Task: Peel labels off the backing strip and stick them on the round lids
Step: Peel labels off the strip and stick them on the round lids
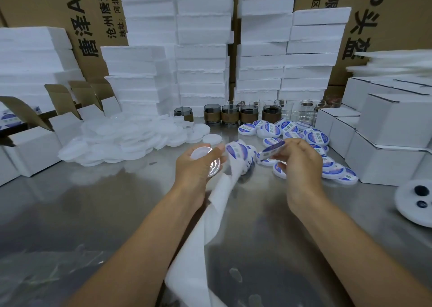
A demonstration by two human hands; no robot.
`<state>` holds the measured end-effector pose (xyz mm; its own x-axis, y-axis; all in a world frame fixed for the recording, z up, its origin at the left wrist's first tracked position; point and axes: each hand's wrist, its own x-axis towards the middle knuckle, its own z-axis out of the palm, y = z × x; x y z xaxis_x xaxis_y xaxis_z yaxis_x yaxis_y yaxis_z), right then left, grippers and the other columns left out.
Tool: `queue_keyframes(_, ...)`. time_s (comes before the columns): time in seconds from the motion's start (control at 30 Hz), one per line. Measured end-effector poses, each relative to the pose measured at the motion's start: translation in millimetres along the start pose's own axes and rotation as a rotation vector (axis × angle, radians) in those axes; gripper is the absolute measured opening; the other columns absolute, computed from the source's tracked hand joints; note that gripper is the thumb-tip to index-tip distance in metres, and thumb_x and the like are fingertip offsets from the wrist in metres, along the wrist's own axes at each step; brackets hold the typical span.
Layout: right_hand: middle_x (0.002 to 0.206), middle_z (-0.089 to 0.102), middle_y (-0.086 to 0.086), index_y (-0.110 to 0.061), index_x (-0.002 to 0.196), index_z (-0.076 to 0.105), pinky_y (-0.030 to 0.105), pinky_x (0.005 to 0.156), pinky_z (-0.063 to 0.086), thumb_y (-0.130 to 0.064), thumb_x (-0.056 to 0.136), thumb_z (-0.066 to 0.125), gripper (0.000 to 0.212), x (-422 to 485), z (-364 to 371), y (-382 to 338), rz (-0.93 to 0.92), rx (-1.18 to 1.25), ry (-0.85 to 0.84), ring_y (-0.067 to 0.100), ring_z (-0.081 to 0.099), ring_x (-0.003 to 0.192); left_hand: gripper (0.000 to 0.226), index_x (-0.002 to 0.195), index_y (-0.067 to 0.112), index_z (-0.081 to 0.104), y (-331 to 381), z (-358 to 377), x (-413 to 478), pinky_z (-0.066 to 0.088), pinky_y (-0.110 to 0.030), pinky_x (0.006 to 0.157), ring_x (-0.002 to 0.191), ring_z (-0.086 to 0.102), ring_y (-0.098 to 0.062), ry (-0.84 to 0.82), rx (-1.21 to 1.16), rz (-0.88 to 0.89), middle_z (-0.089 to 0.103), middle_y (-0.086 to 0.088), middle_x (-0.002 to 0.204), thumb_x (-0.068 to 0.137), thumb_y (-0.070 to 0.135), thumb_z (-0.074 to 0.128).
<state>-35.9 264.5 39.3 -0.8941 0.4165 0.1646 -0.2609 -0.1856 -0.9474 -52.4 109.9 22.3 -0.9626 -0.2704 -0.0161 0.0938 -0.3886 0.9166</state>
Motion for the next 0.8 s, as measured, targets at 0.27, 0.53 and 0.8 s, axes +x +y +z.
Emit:
queue_keyframes(0.27,0.059,0.061,0.0,-0.016,0.071,0.051,0.022,0.054,0.035,-0.005,0.087,0.046,0.02,-11.9,5.1,-17.4,0.265,0.359,-0.293,0.011,0.051,0.049,0.033,0.092,0.009,0.059,16.7,3.1,-2.5,0.058,-0.026,0.06,0.06,0.068,-0.016,-0.157,-0.329,0.014,0.072,-0.005,0.068,0.074,0.035,0.067)
queue_keyframes(0.53,0.067,0.056,0.005,-0.018,0.079,0.064,0.02,0.051,0.033,-0.012,0.084,0.062,0.007,-24.7,15.3,-13.0,0.162,0.035,-0.513,0.008,0.043,0.047,0.073,0.097,0.003,0.061,9.6,13.1,-11.9,0.057,-0.026,0.068,0.075,0.069,-0.019,-0.499,-0.252,-0.081,0.072,-0.013,0.085,0.066,0.065,0.039)
queue_keyframes(0.8,0.054,0.058,-0.006,-0.013,0.087,0.067,0.017,0.044,0.033,-0.017,0.079,0.07,0.009,-25.8,15.3,-5.0,0.108,-0.093,-0.487,0.005,0.043,0.045,0.076,0.098,0.01,0.058,7.5,14.3,-11.8,0.058,-0.028,0.066,0.081,0.066,-0.021,-0.471,-0.196,-0.114,0.066,-0.015,0.093,0.059,0.07,0.035)
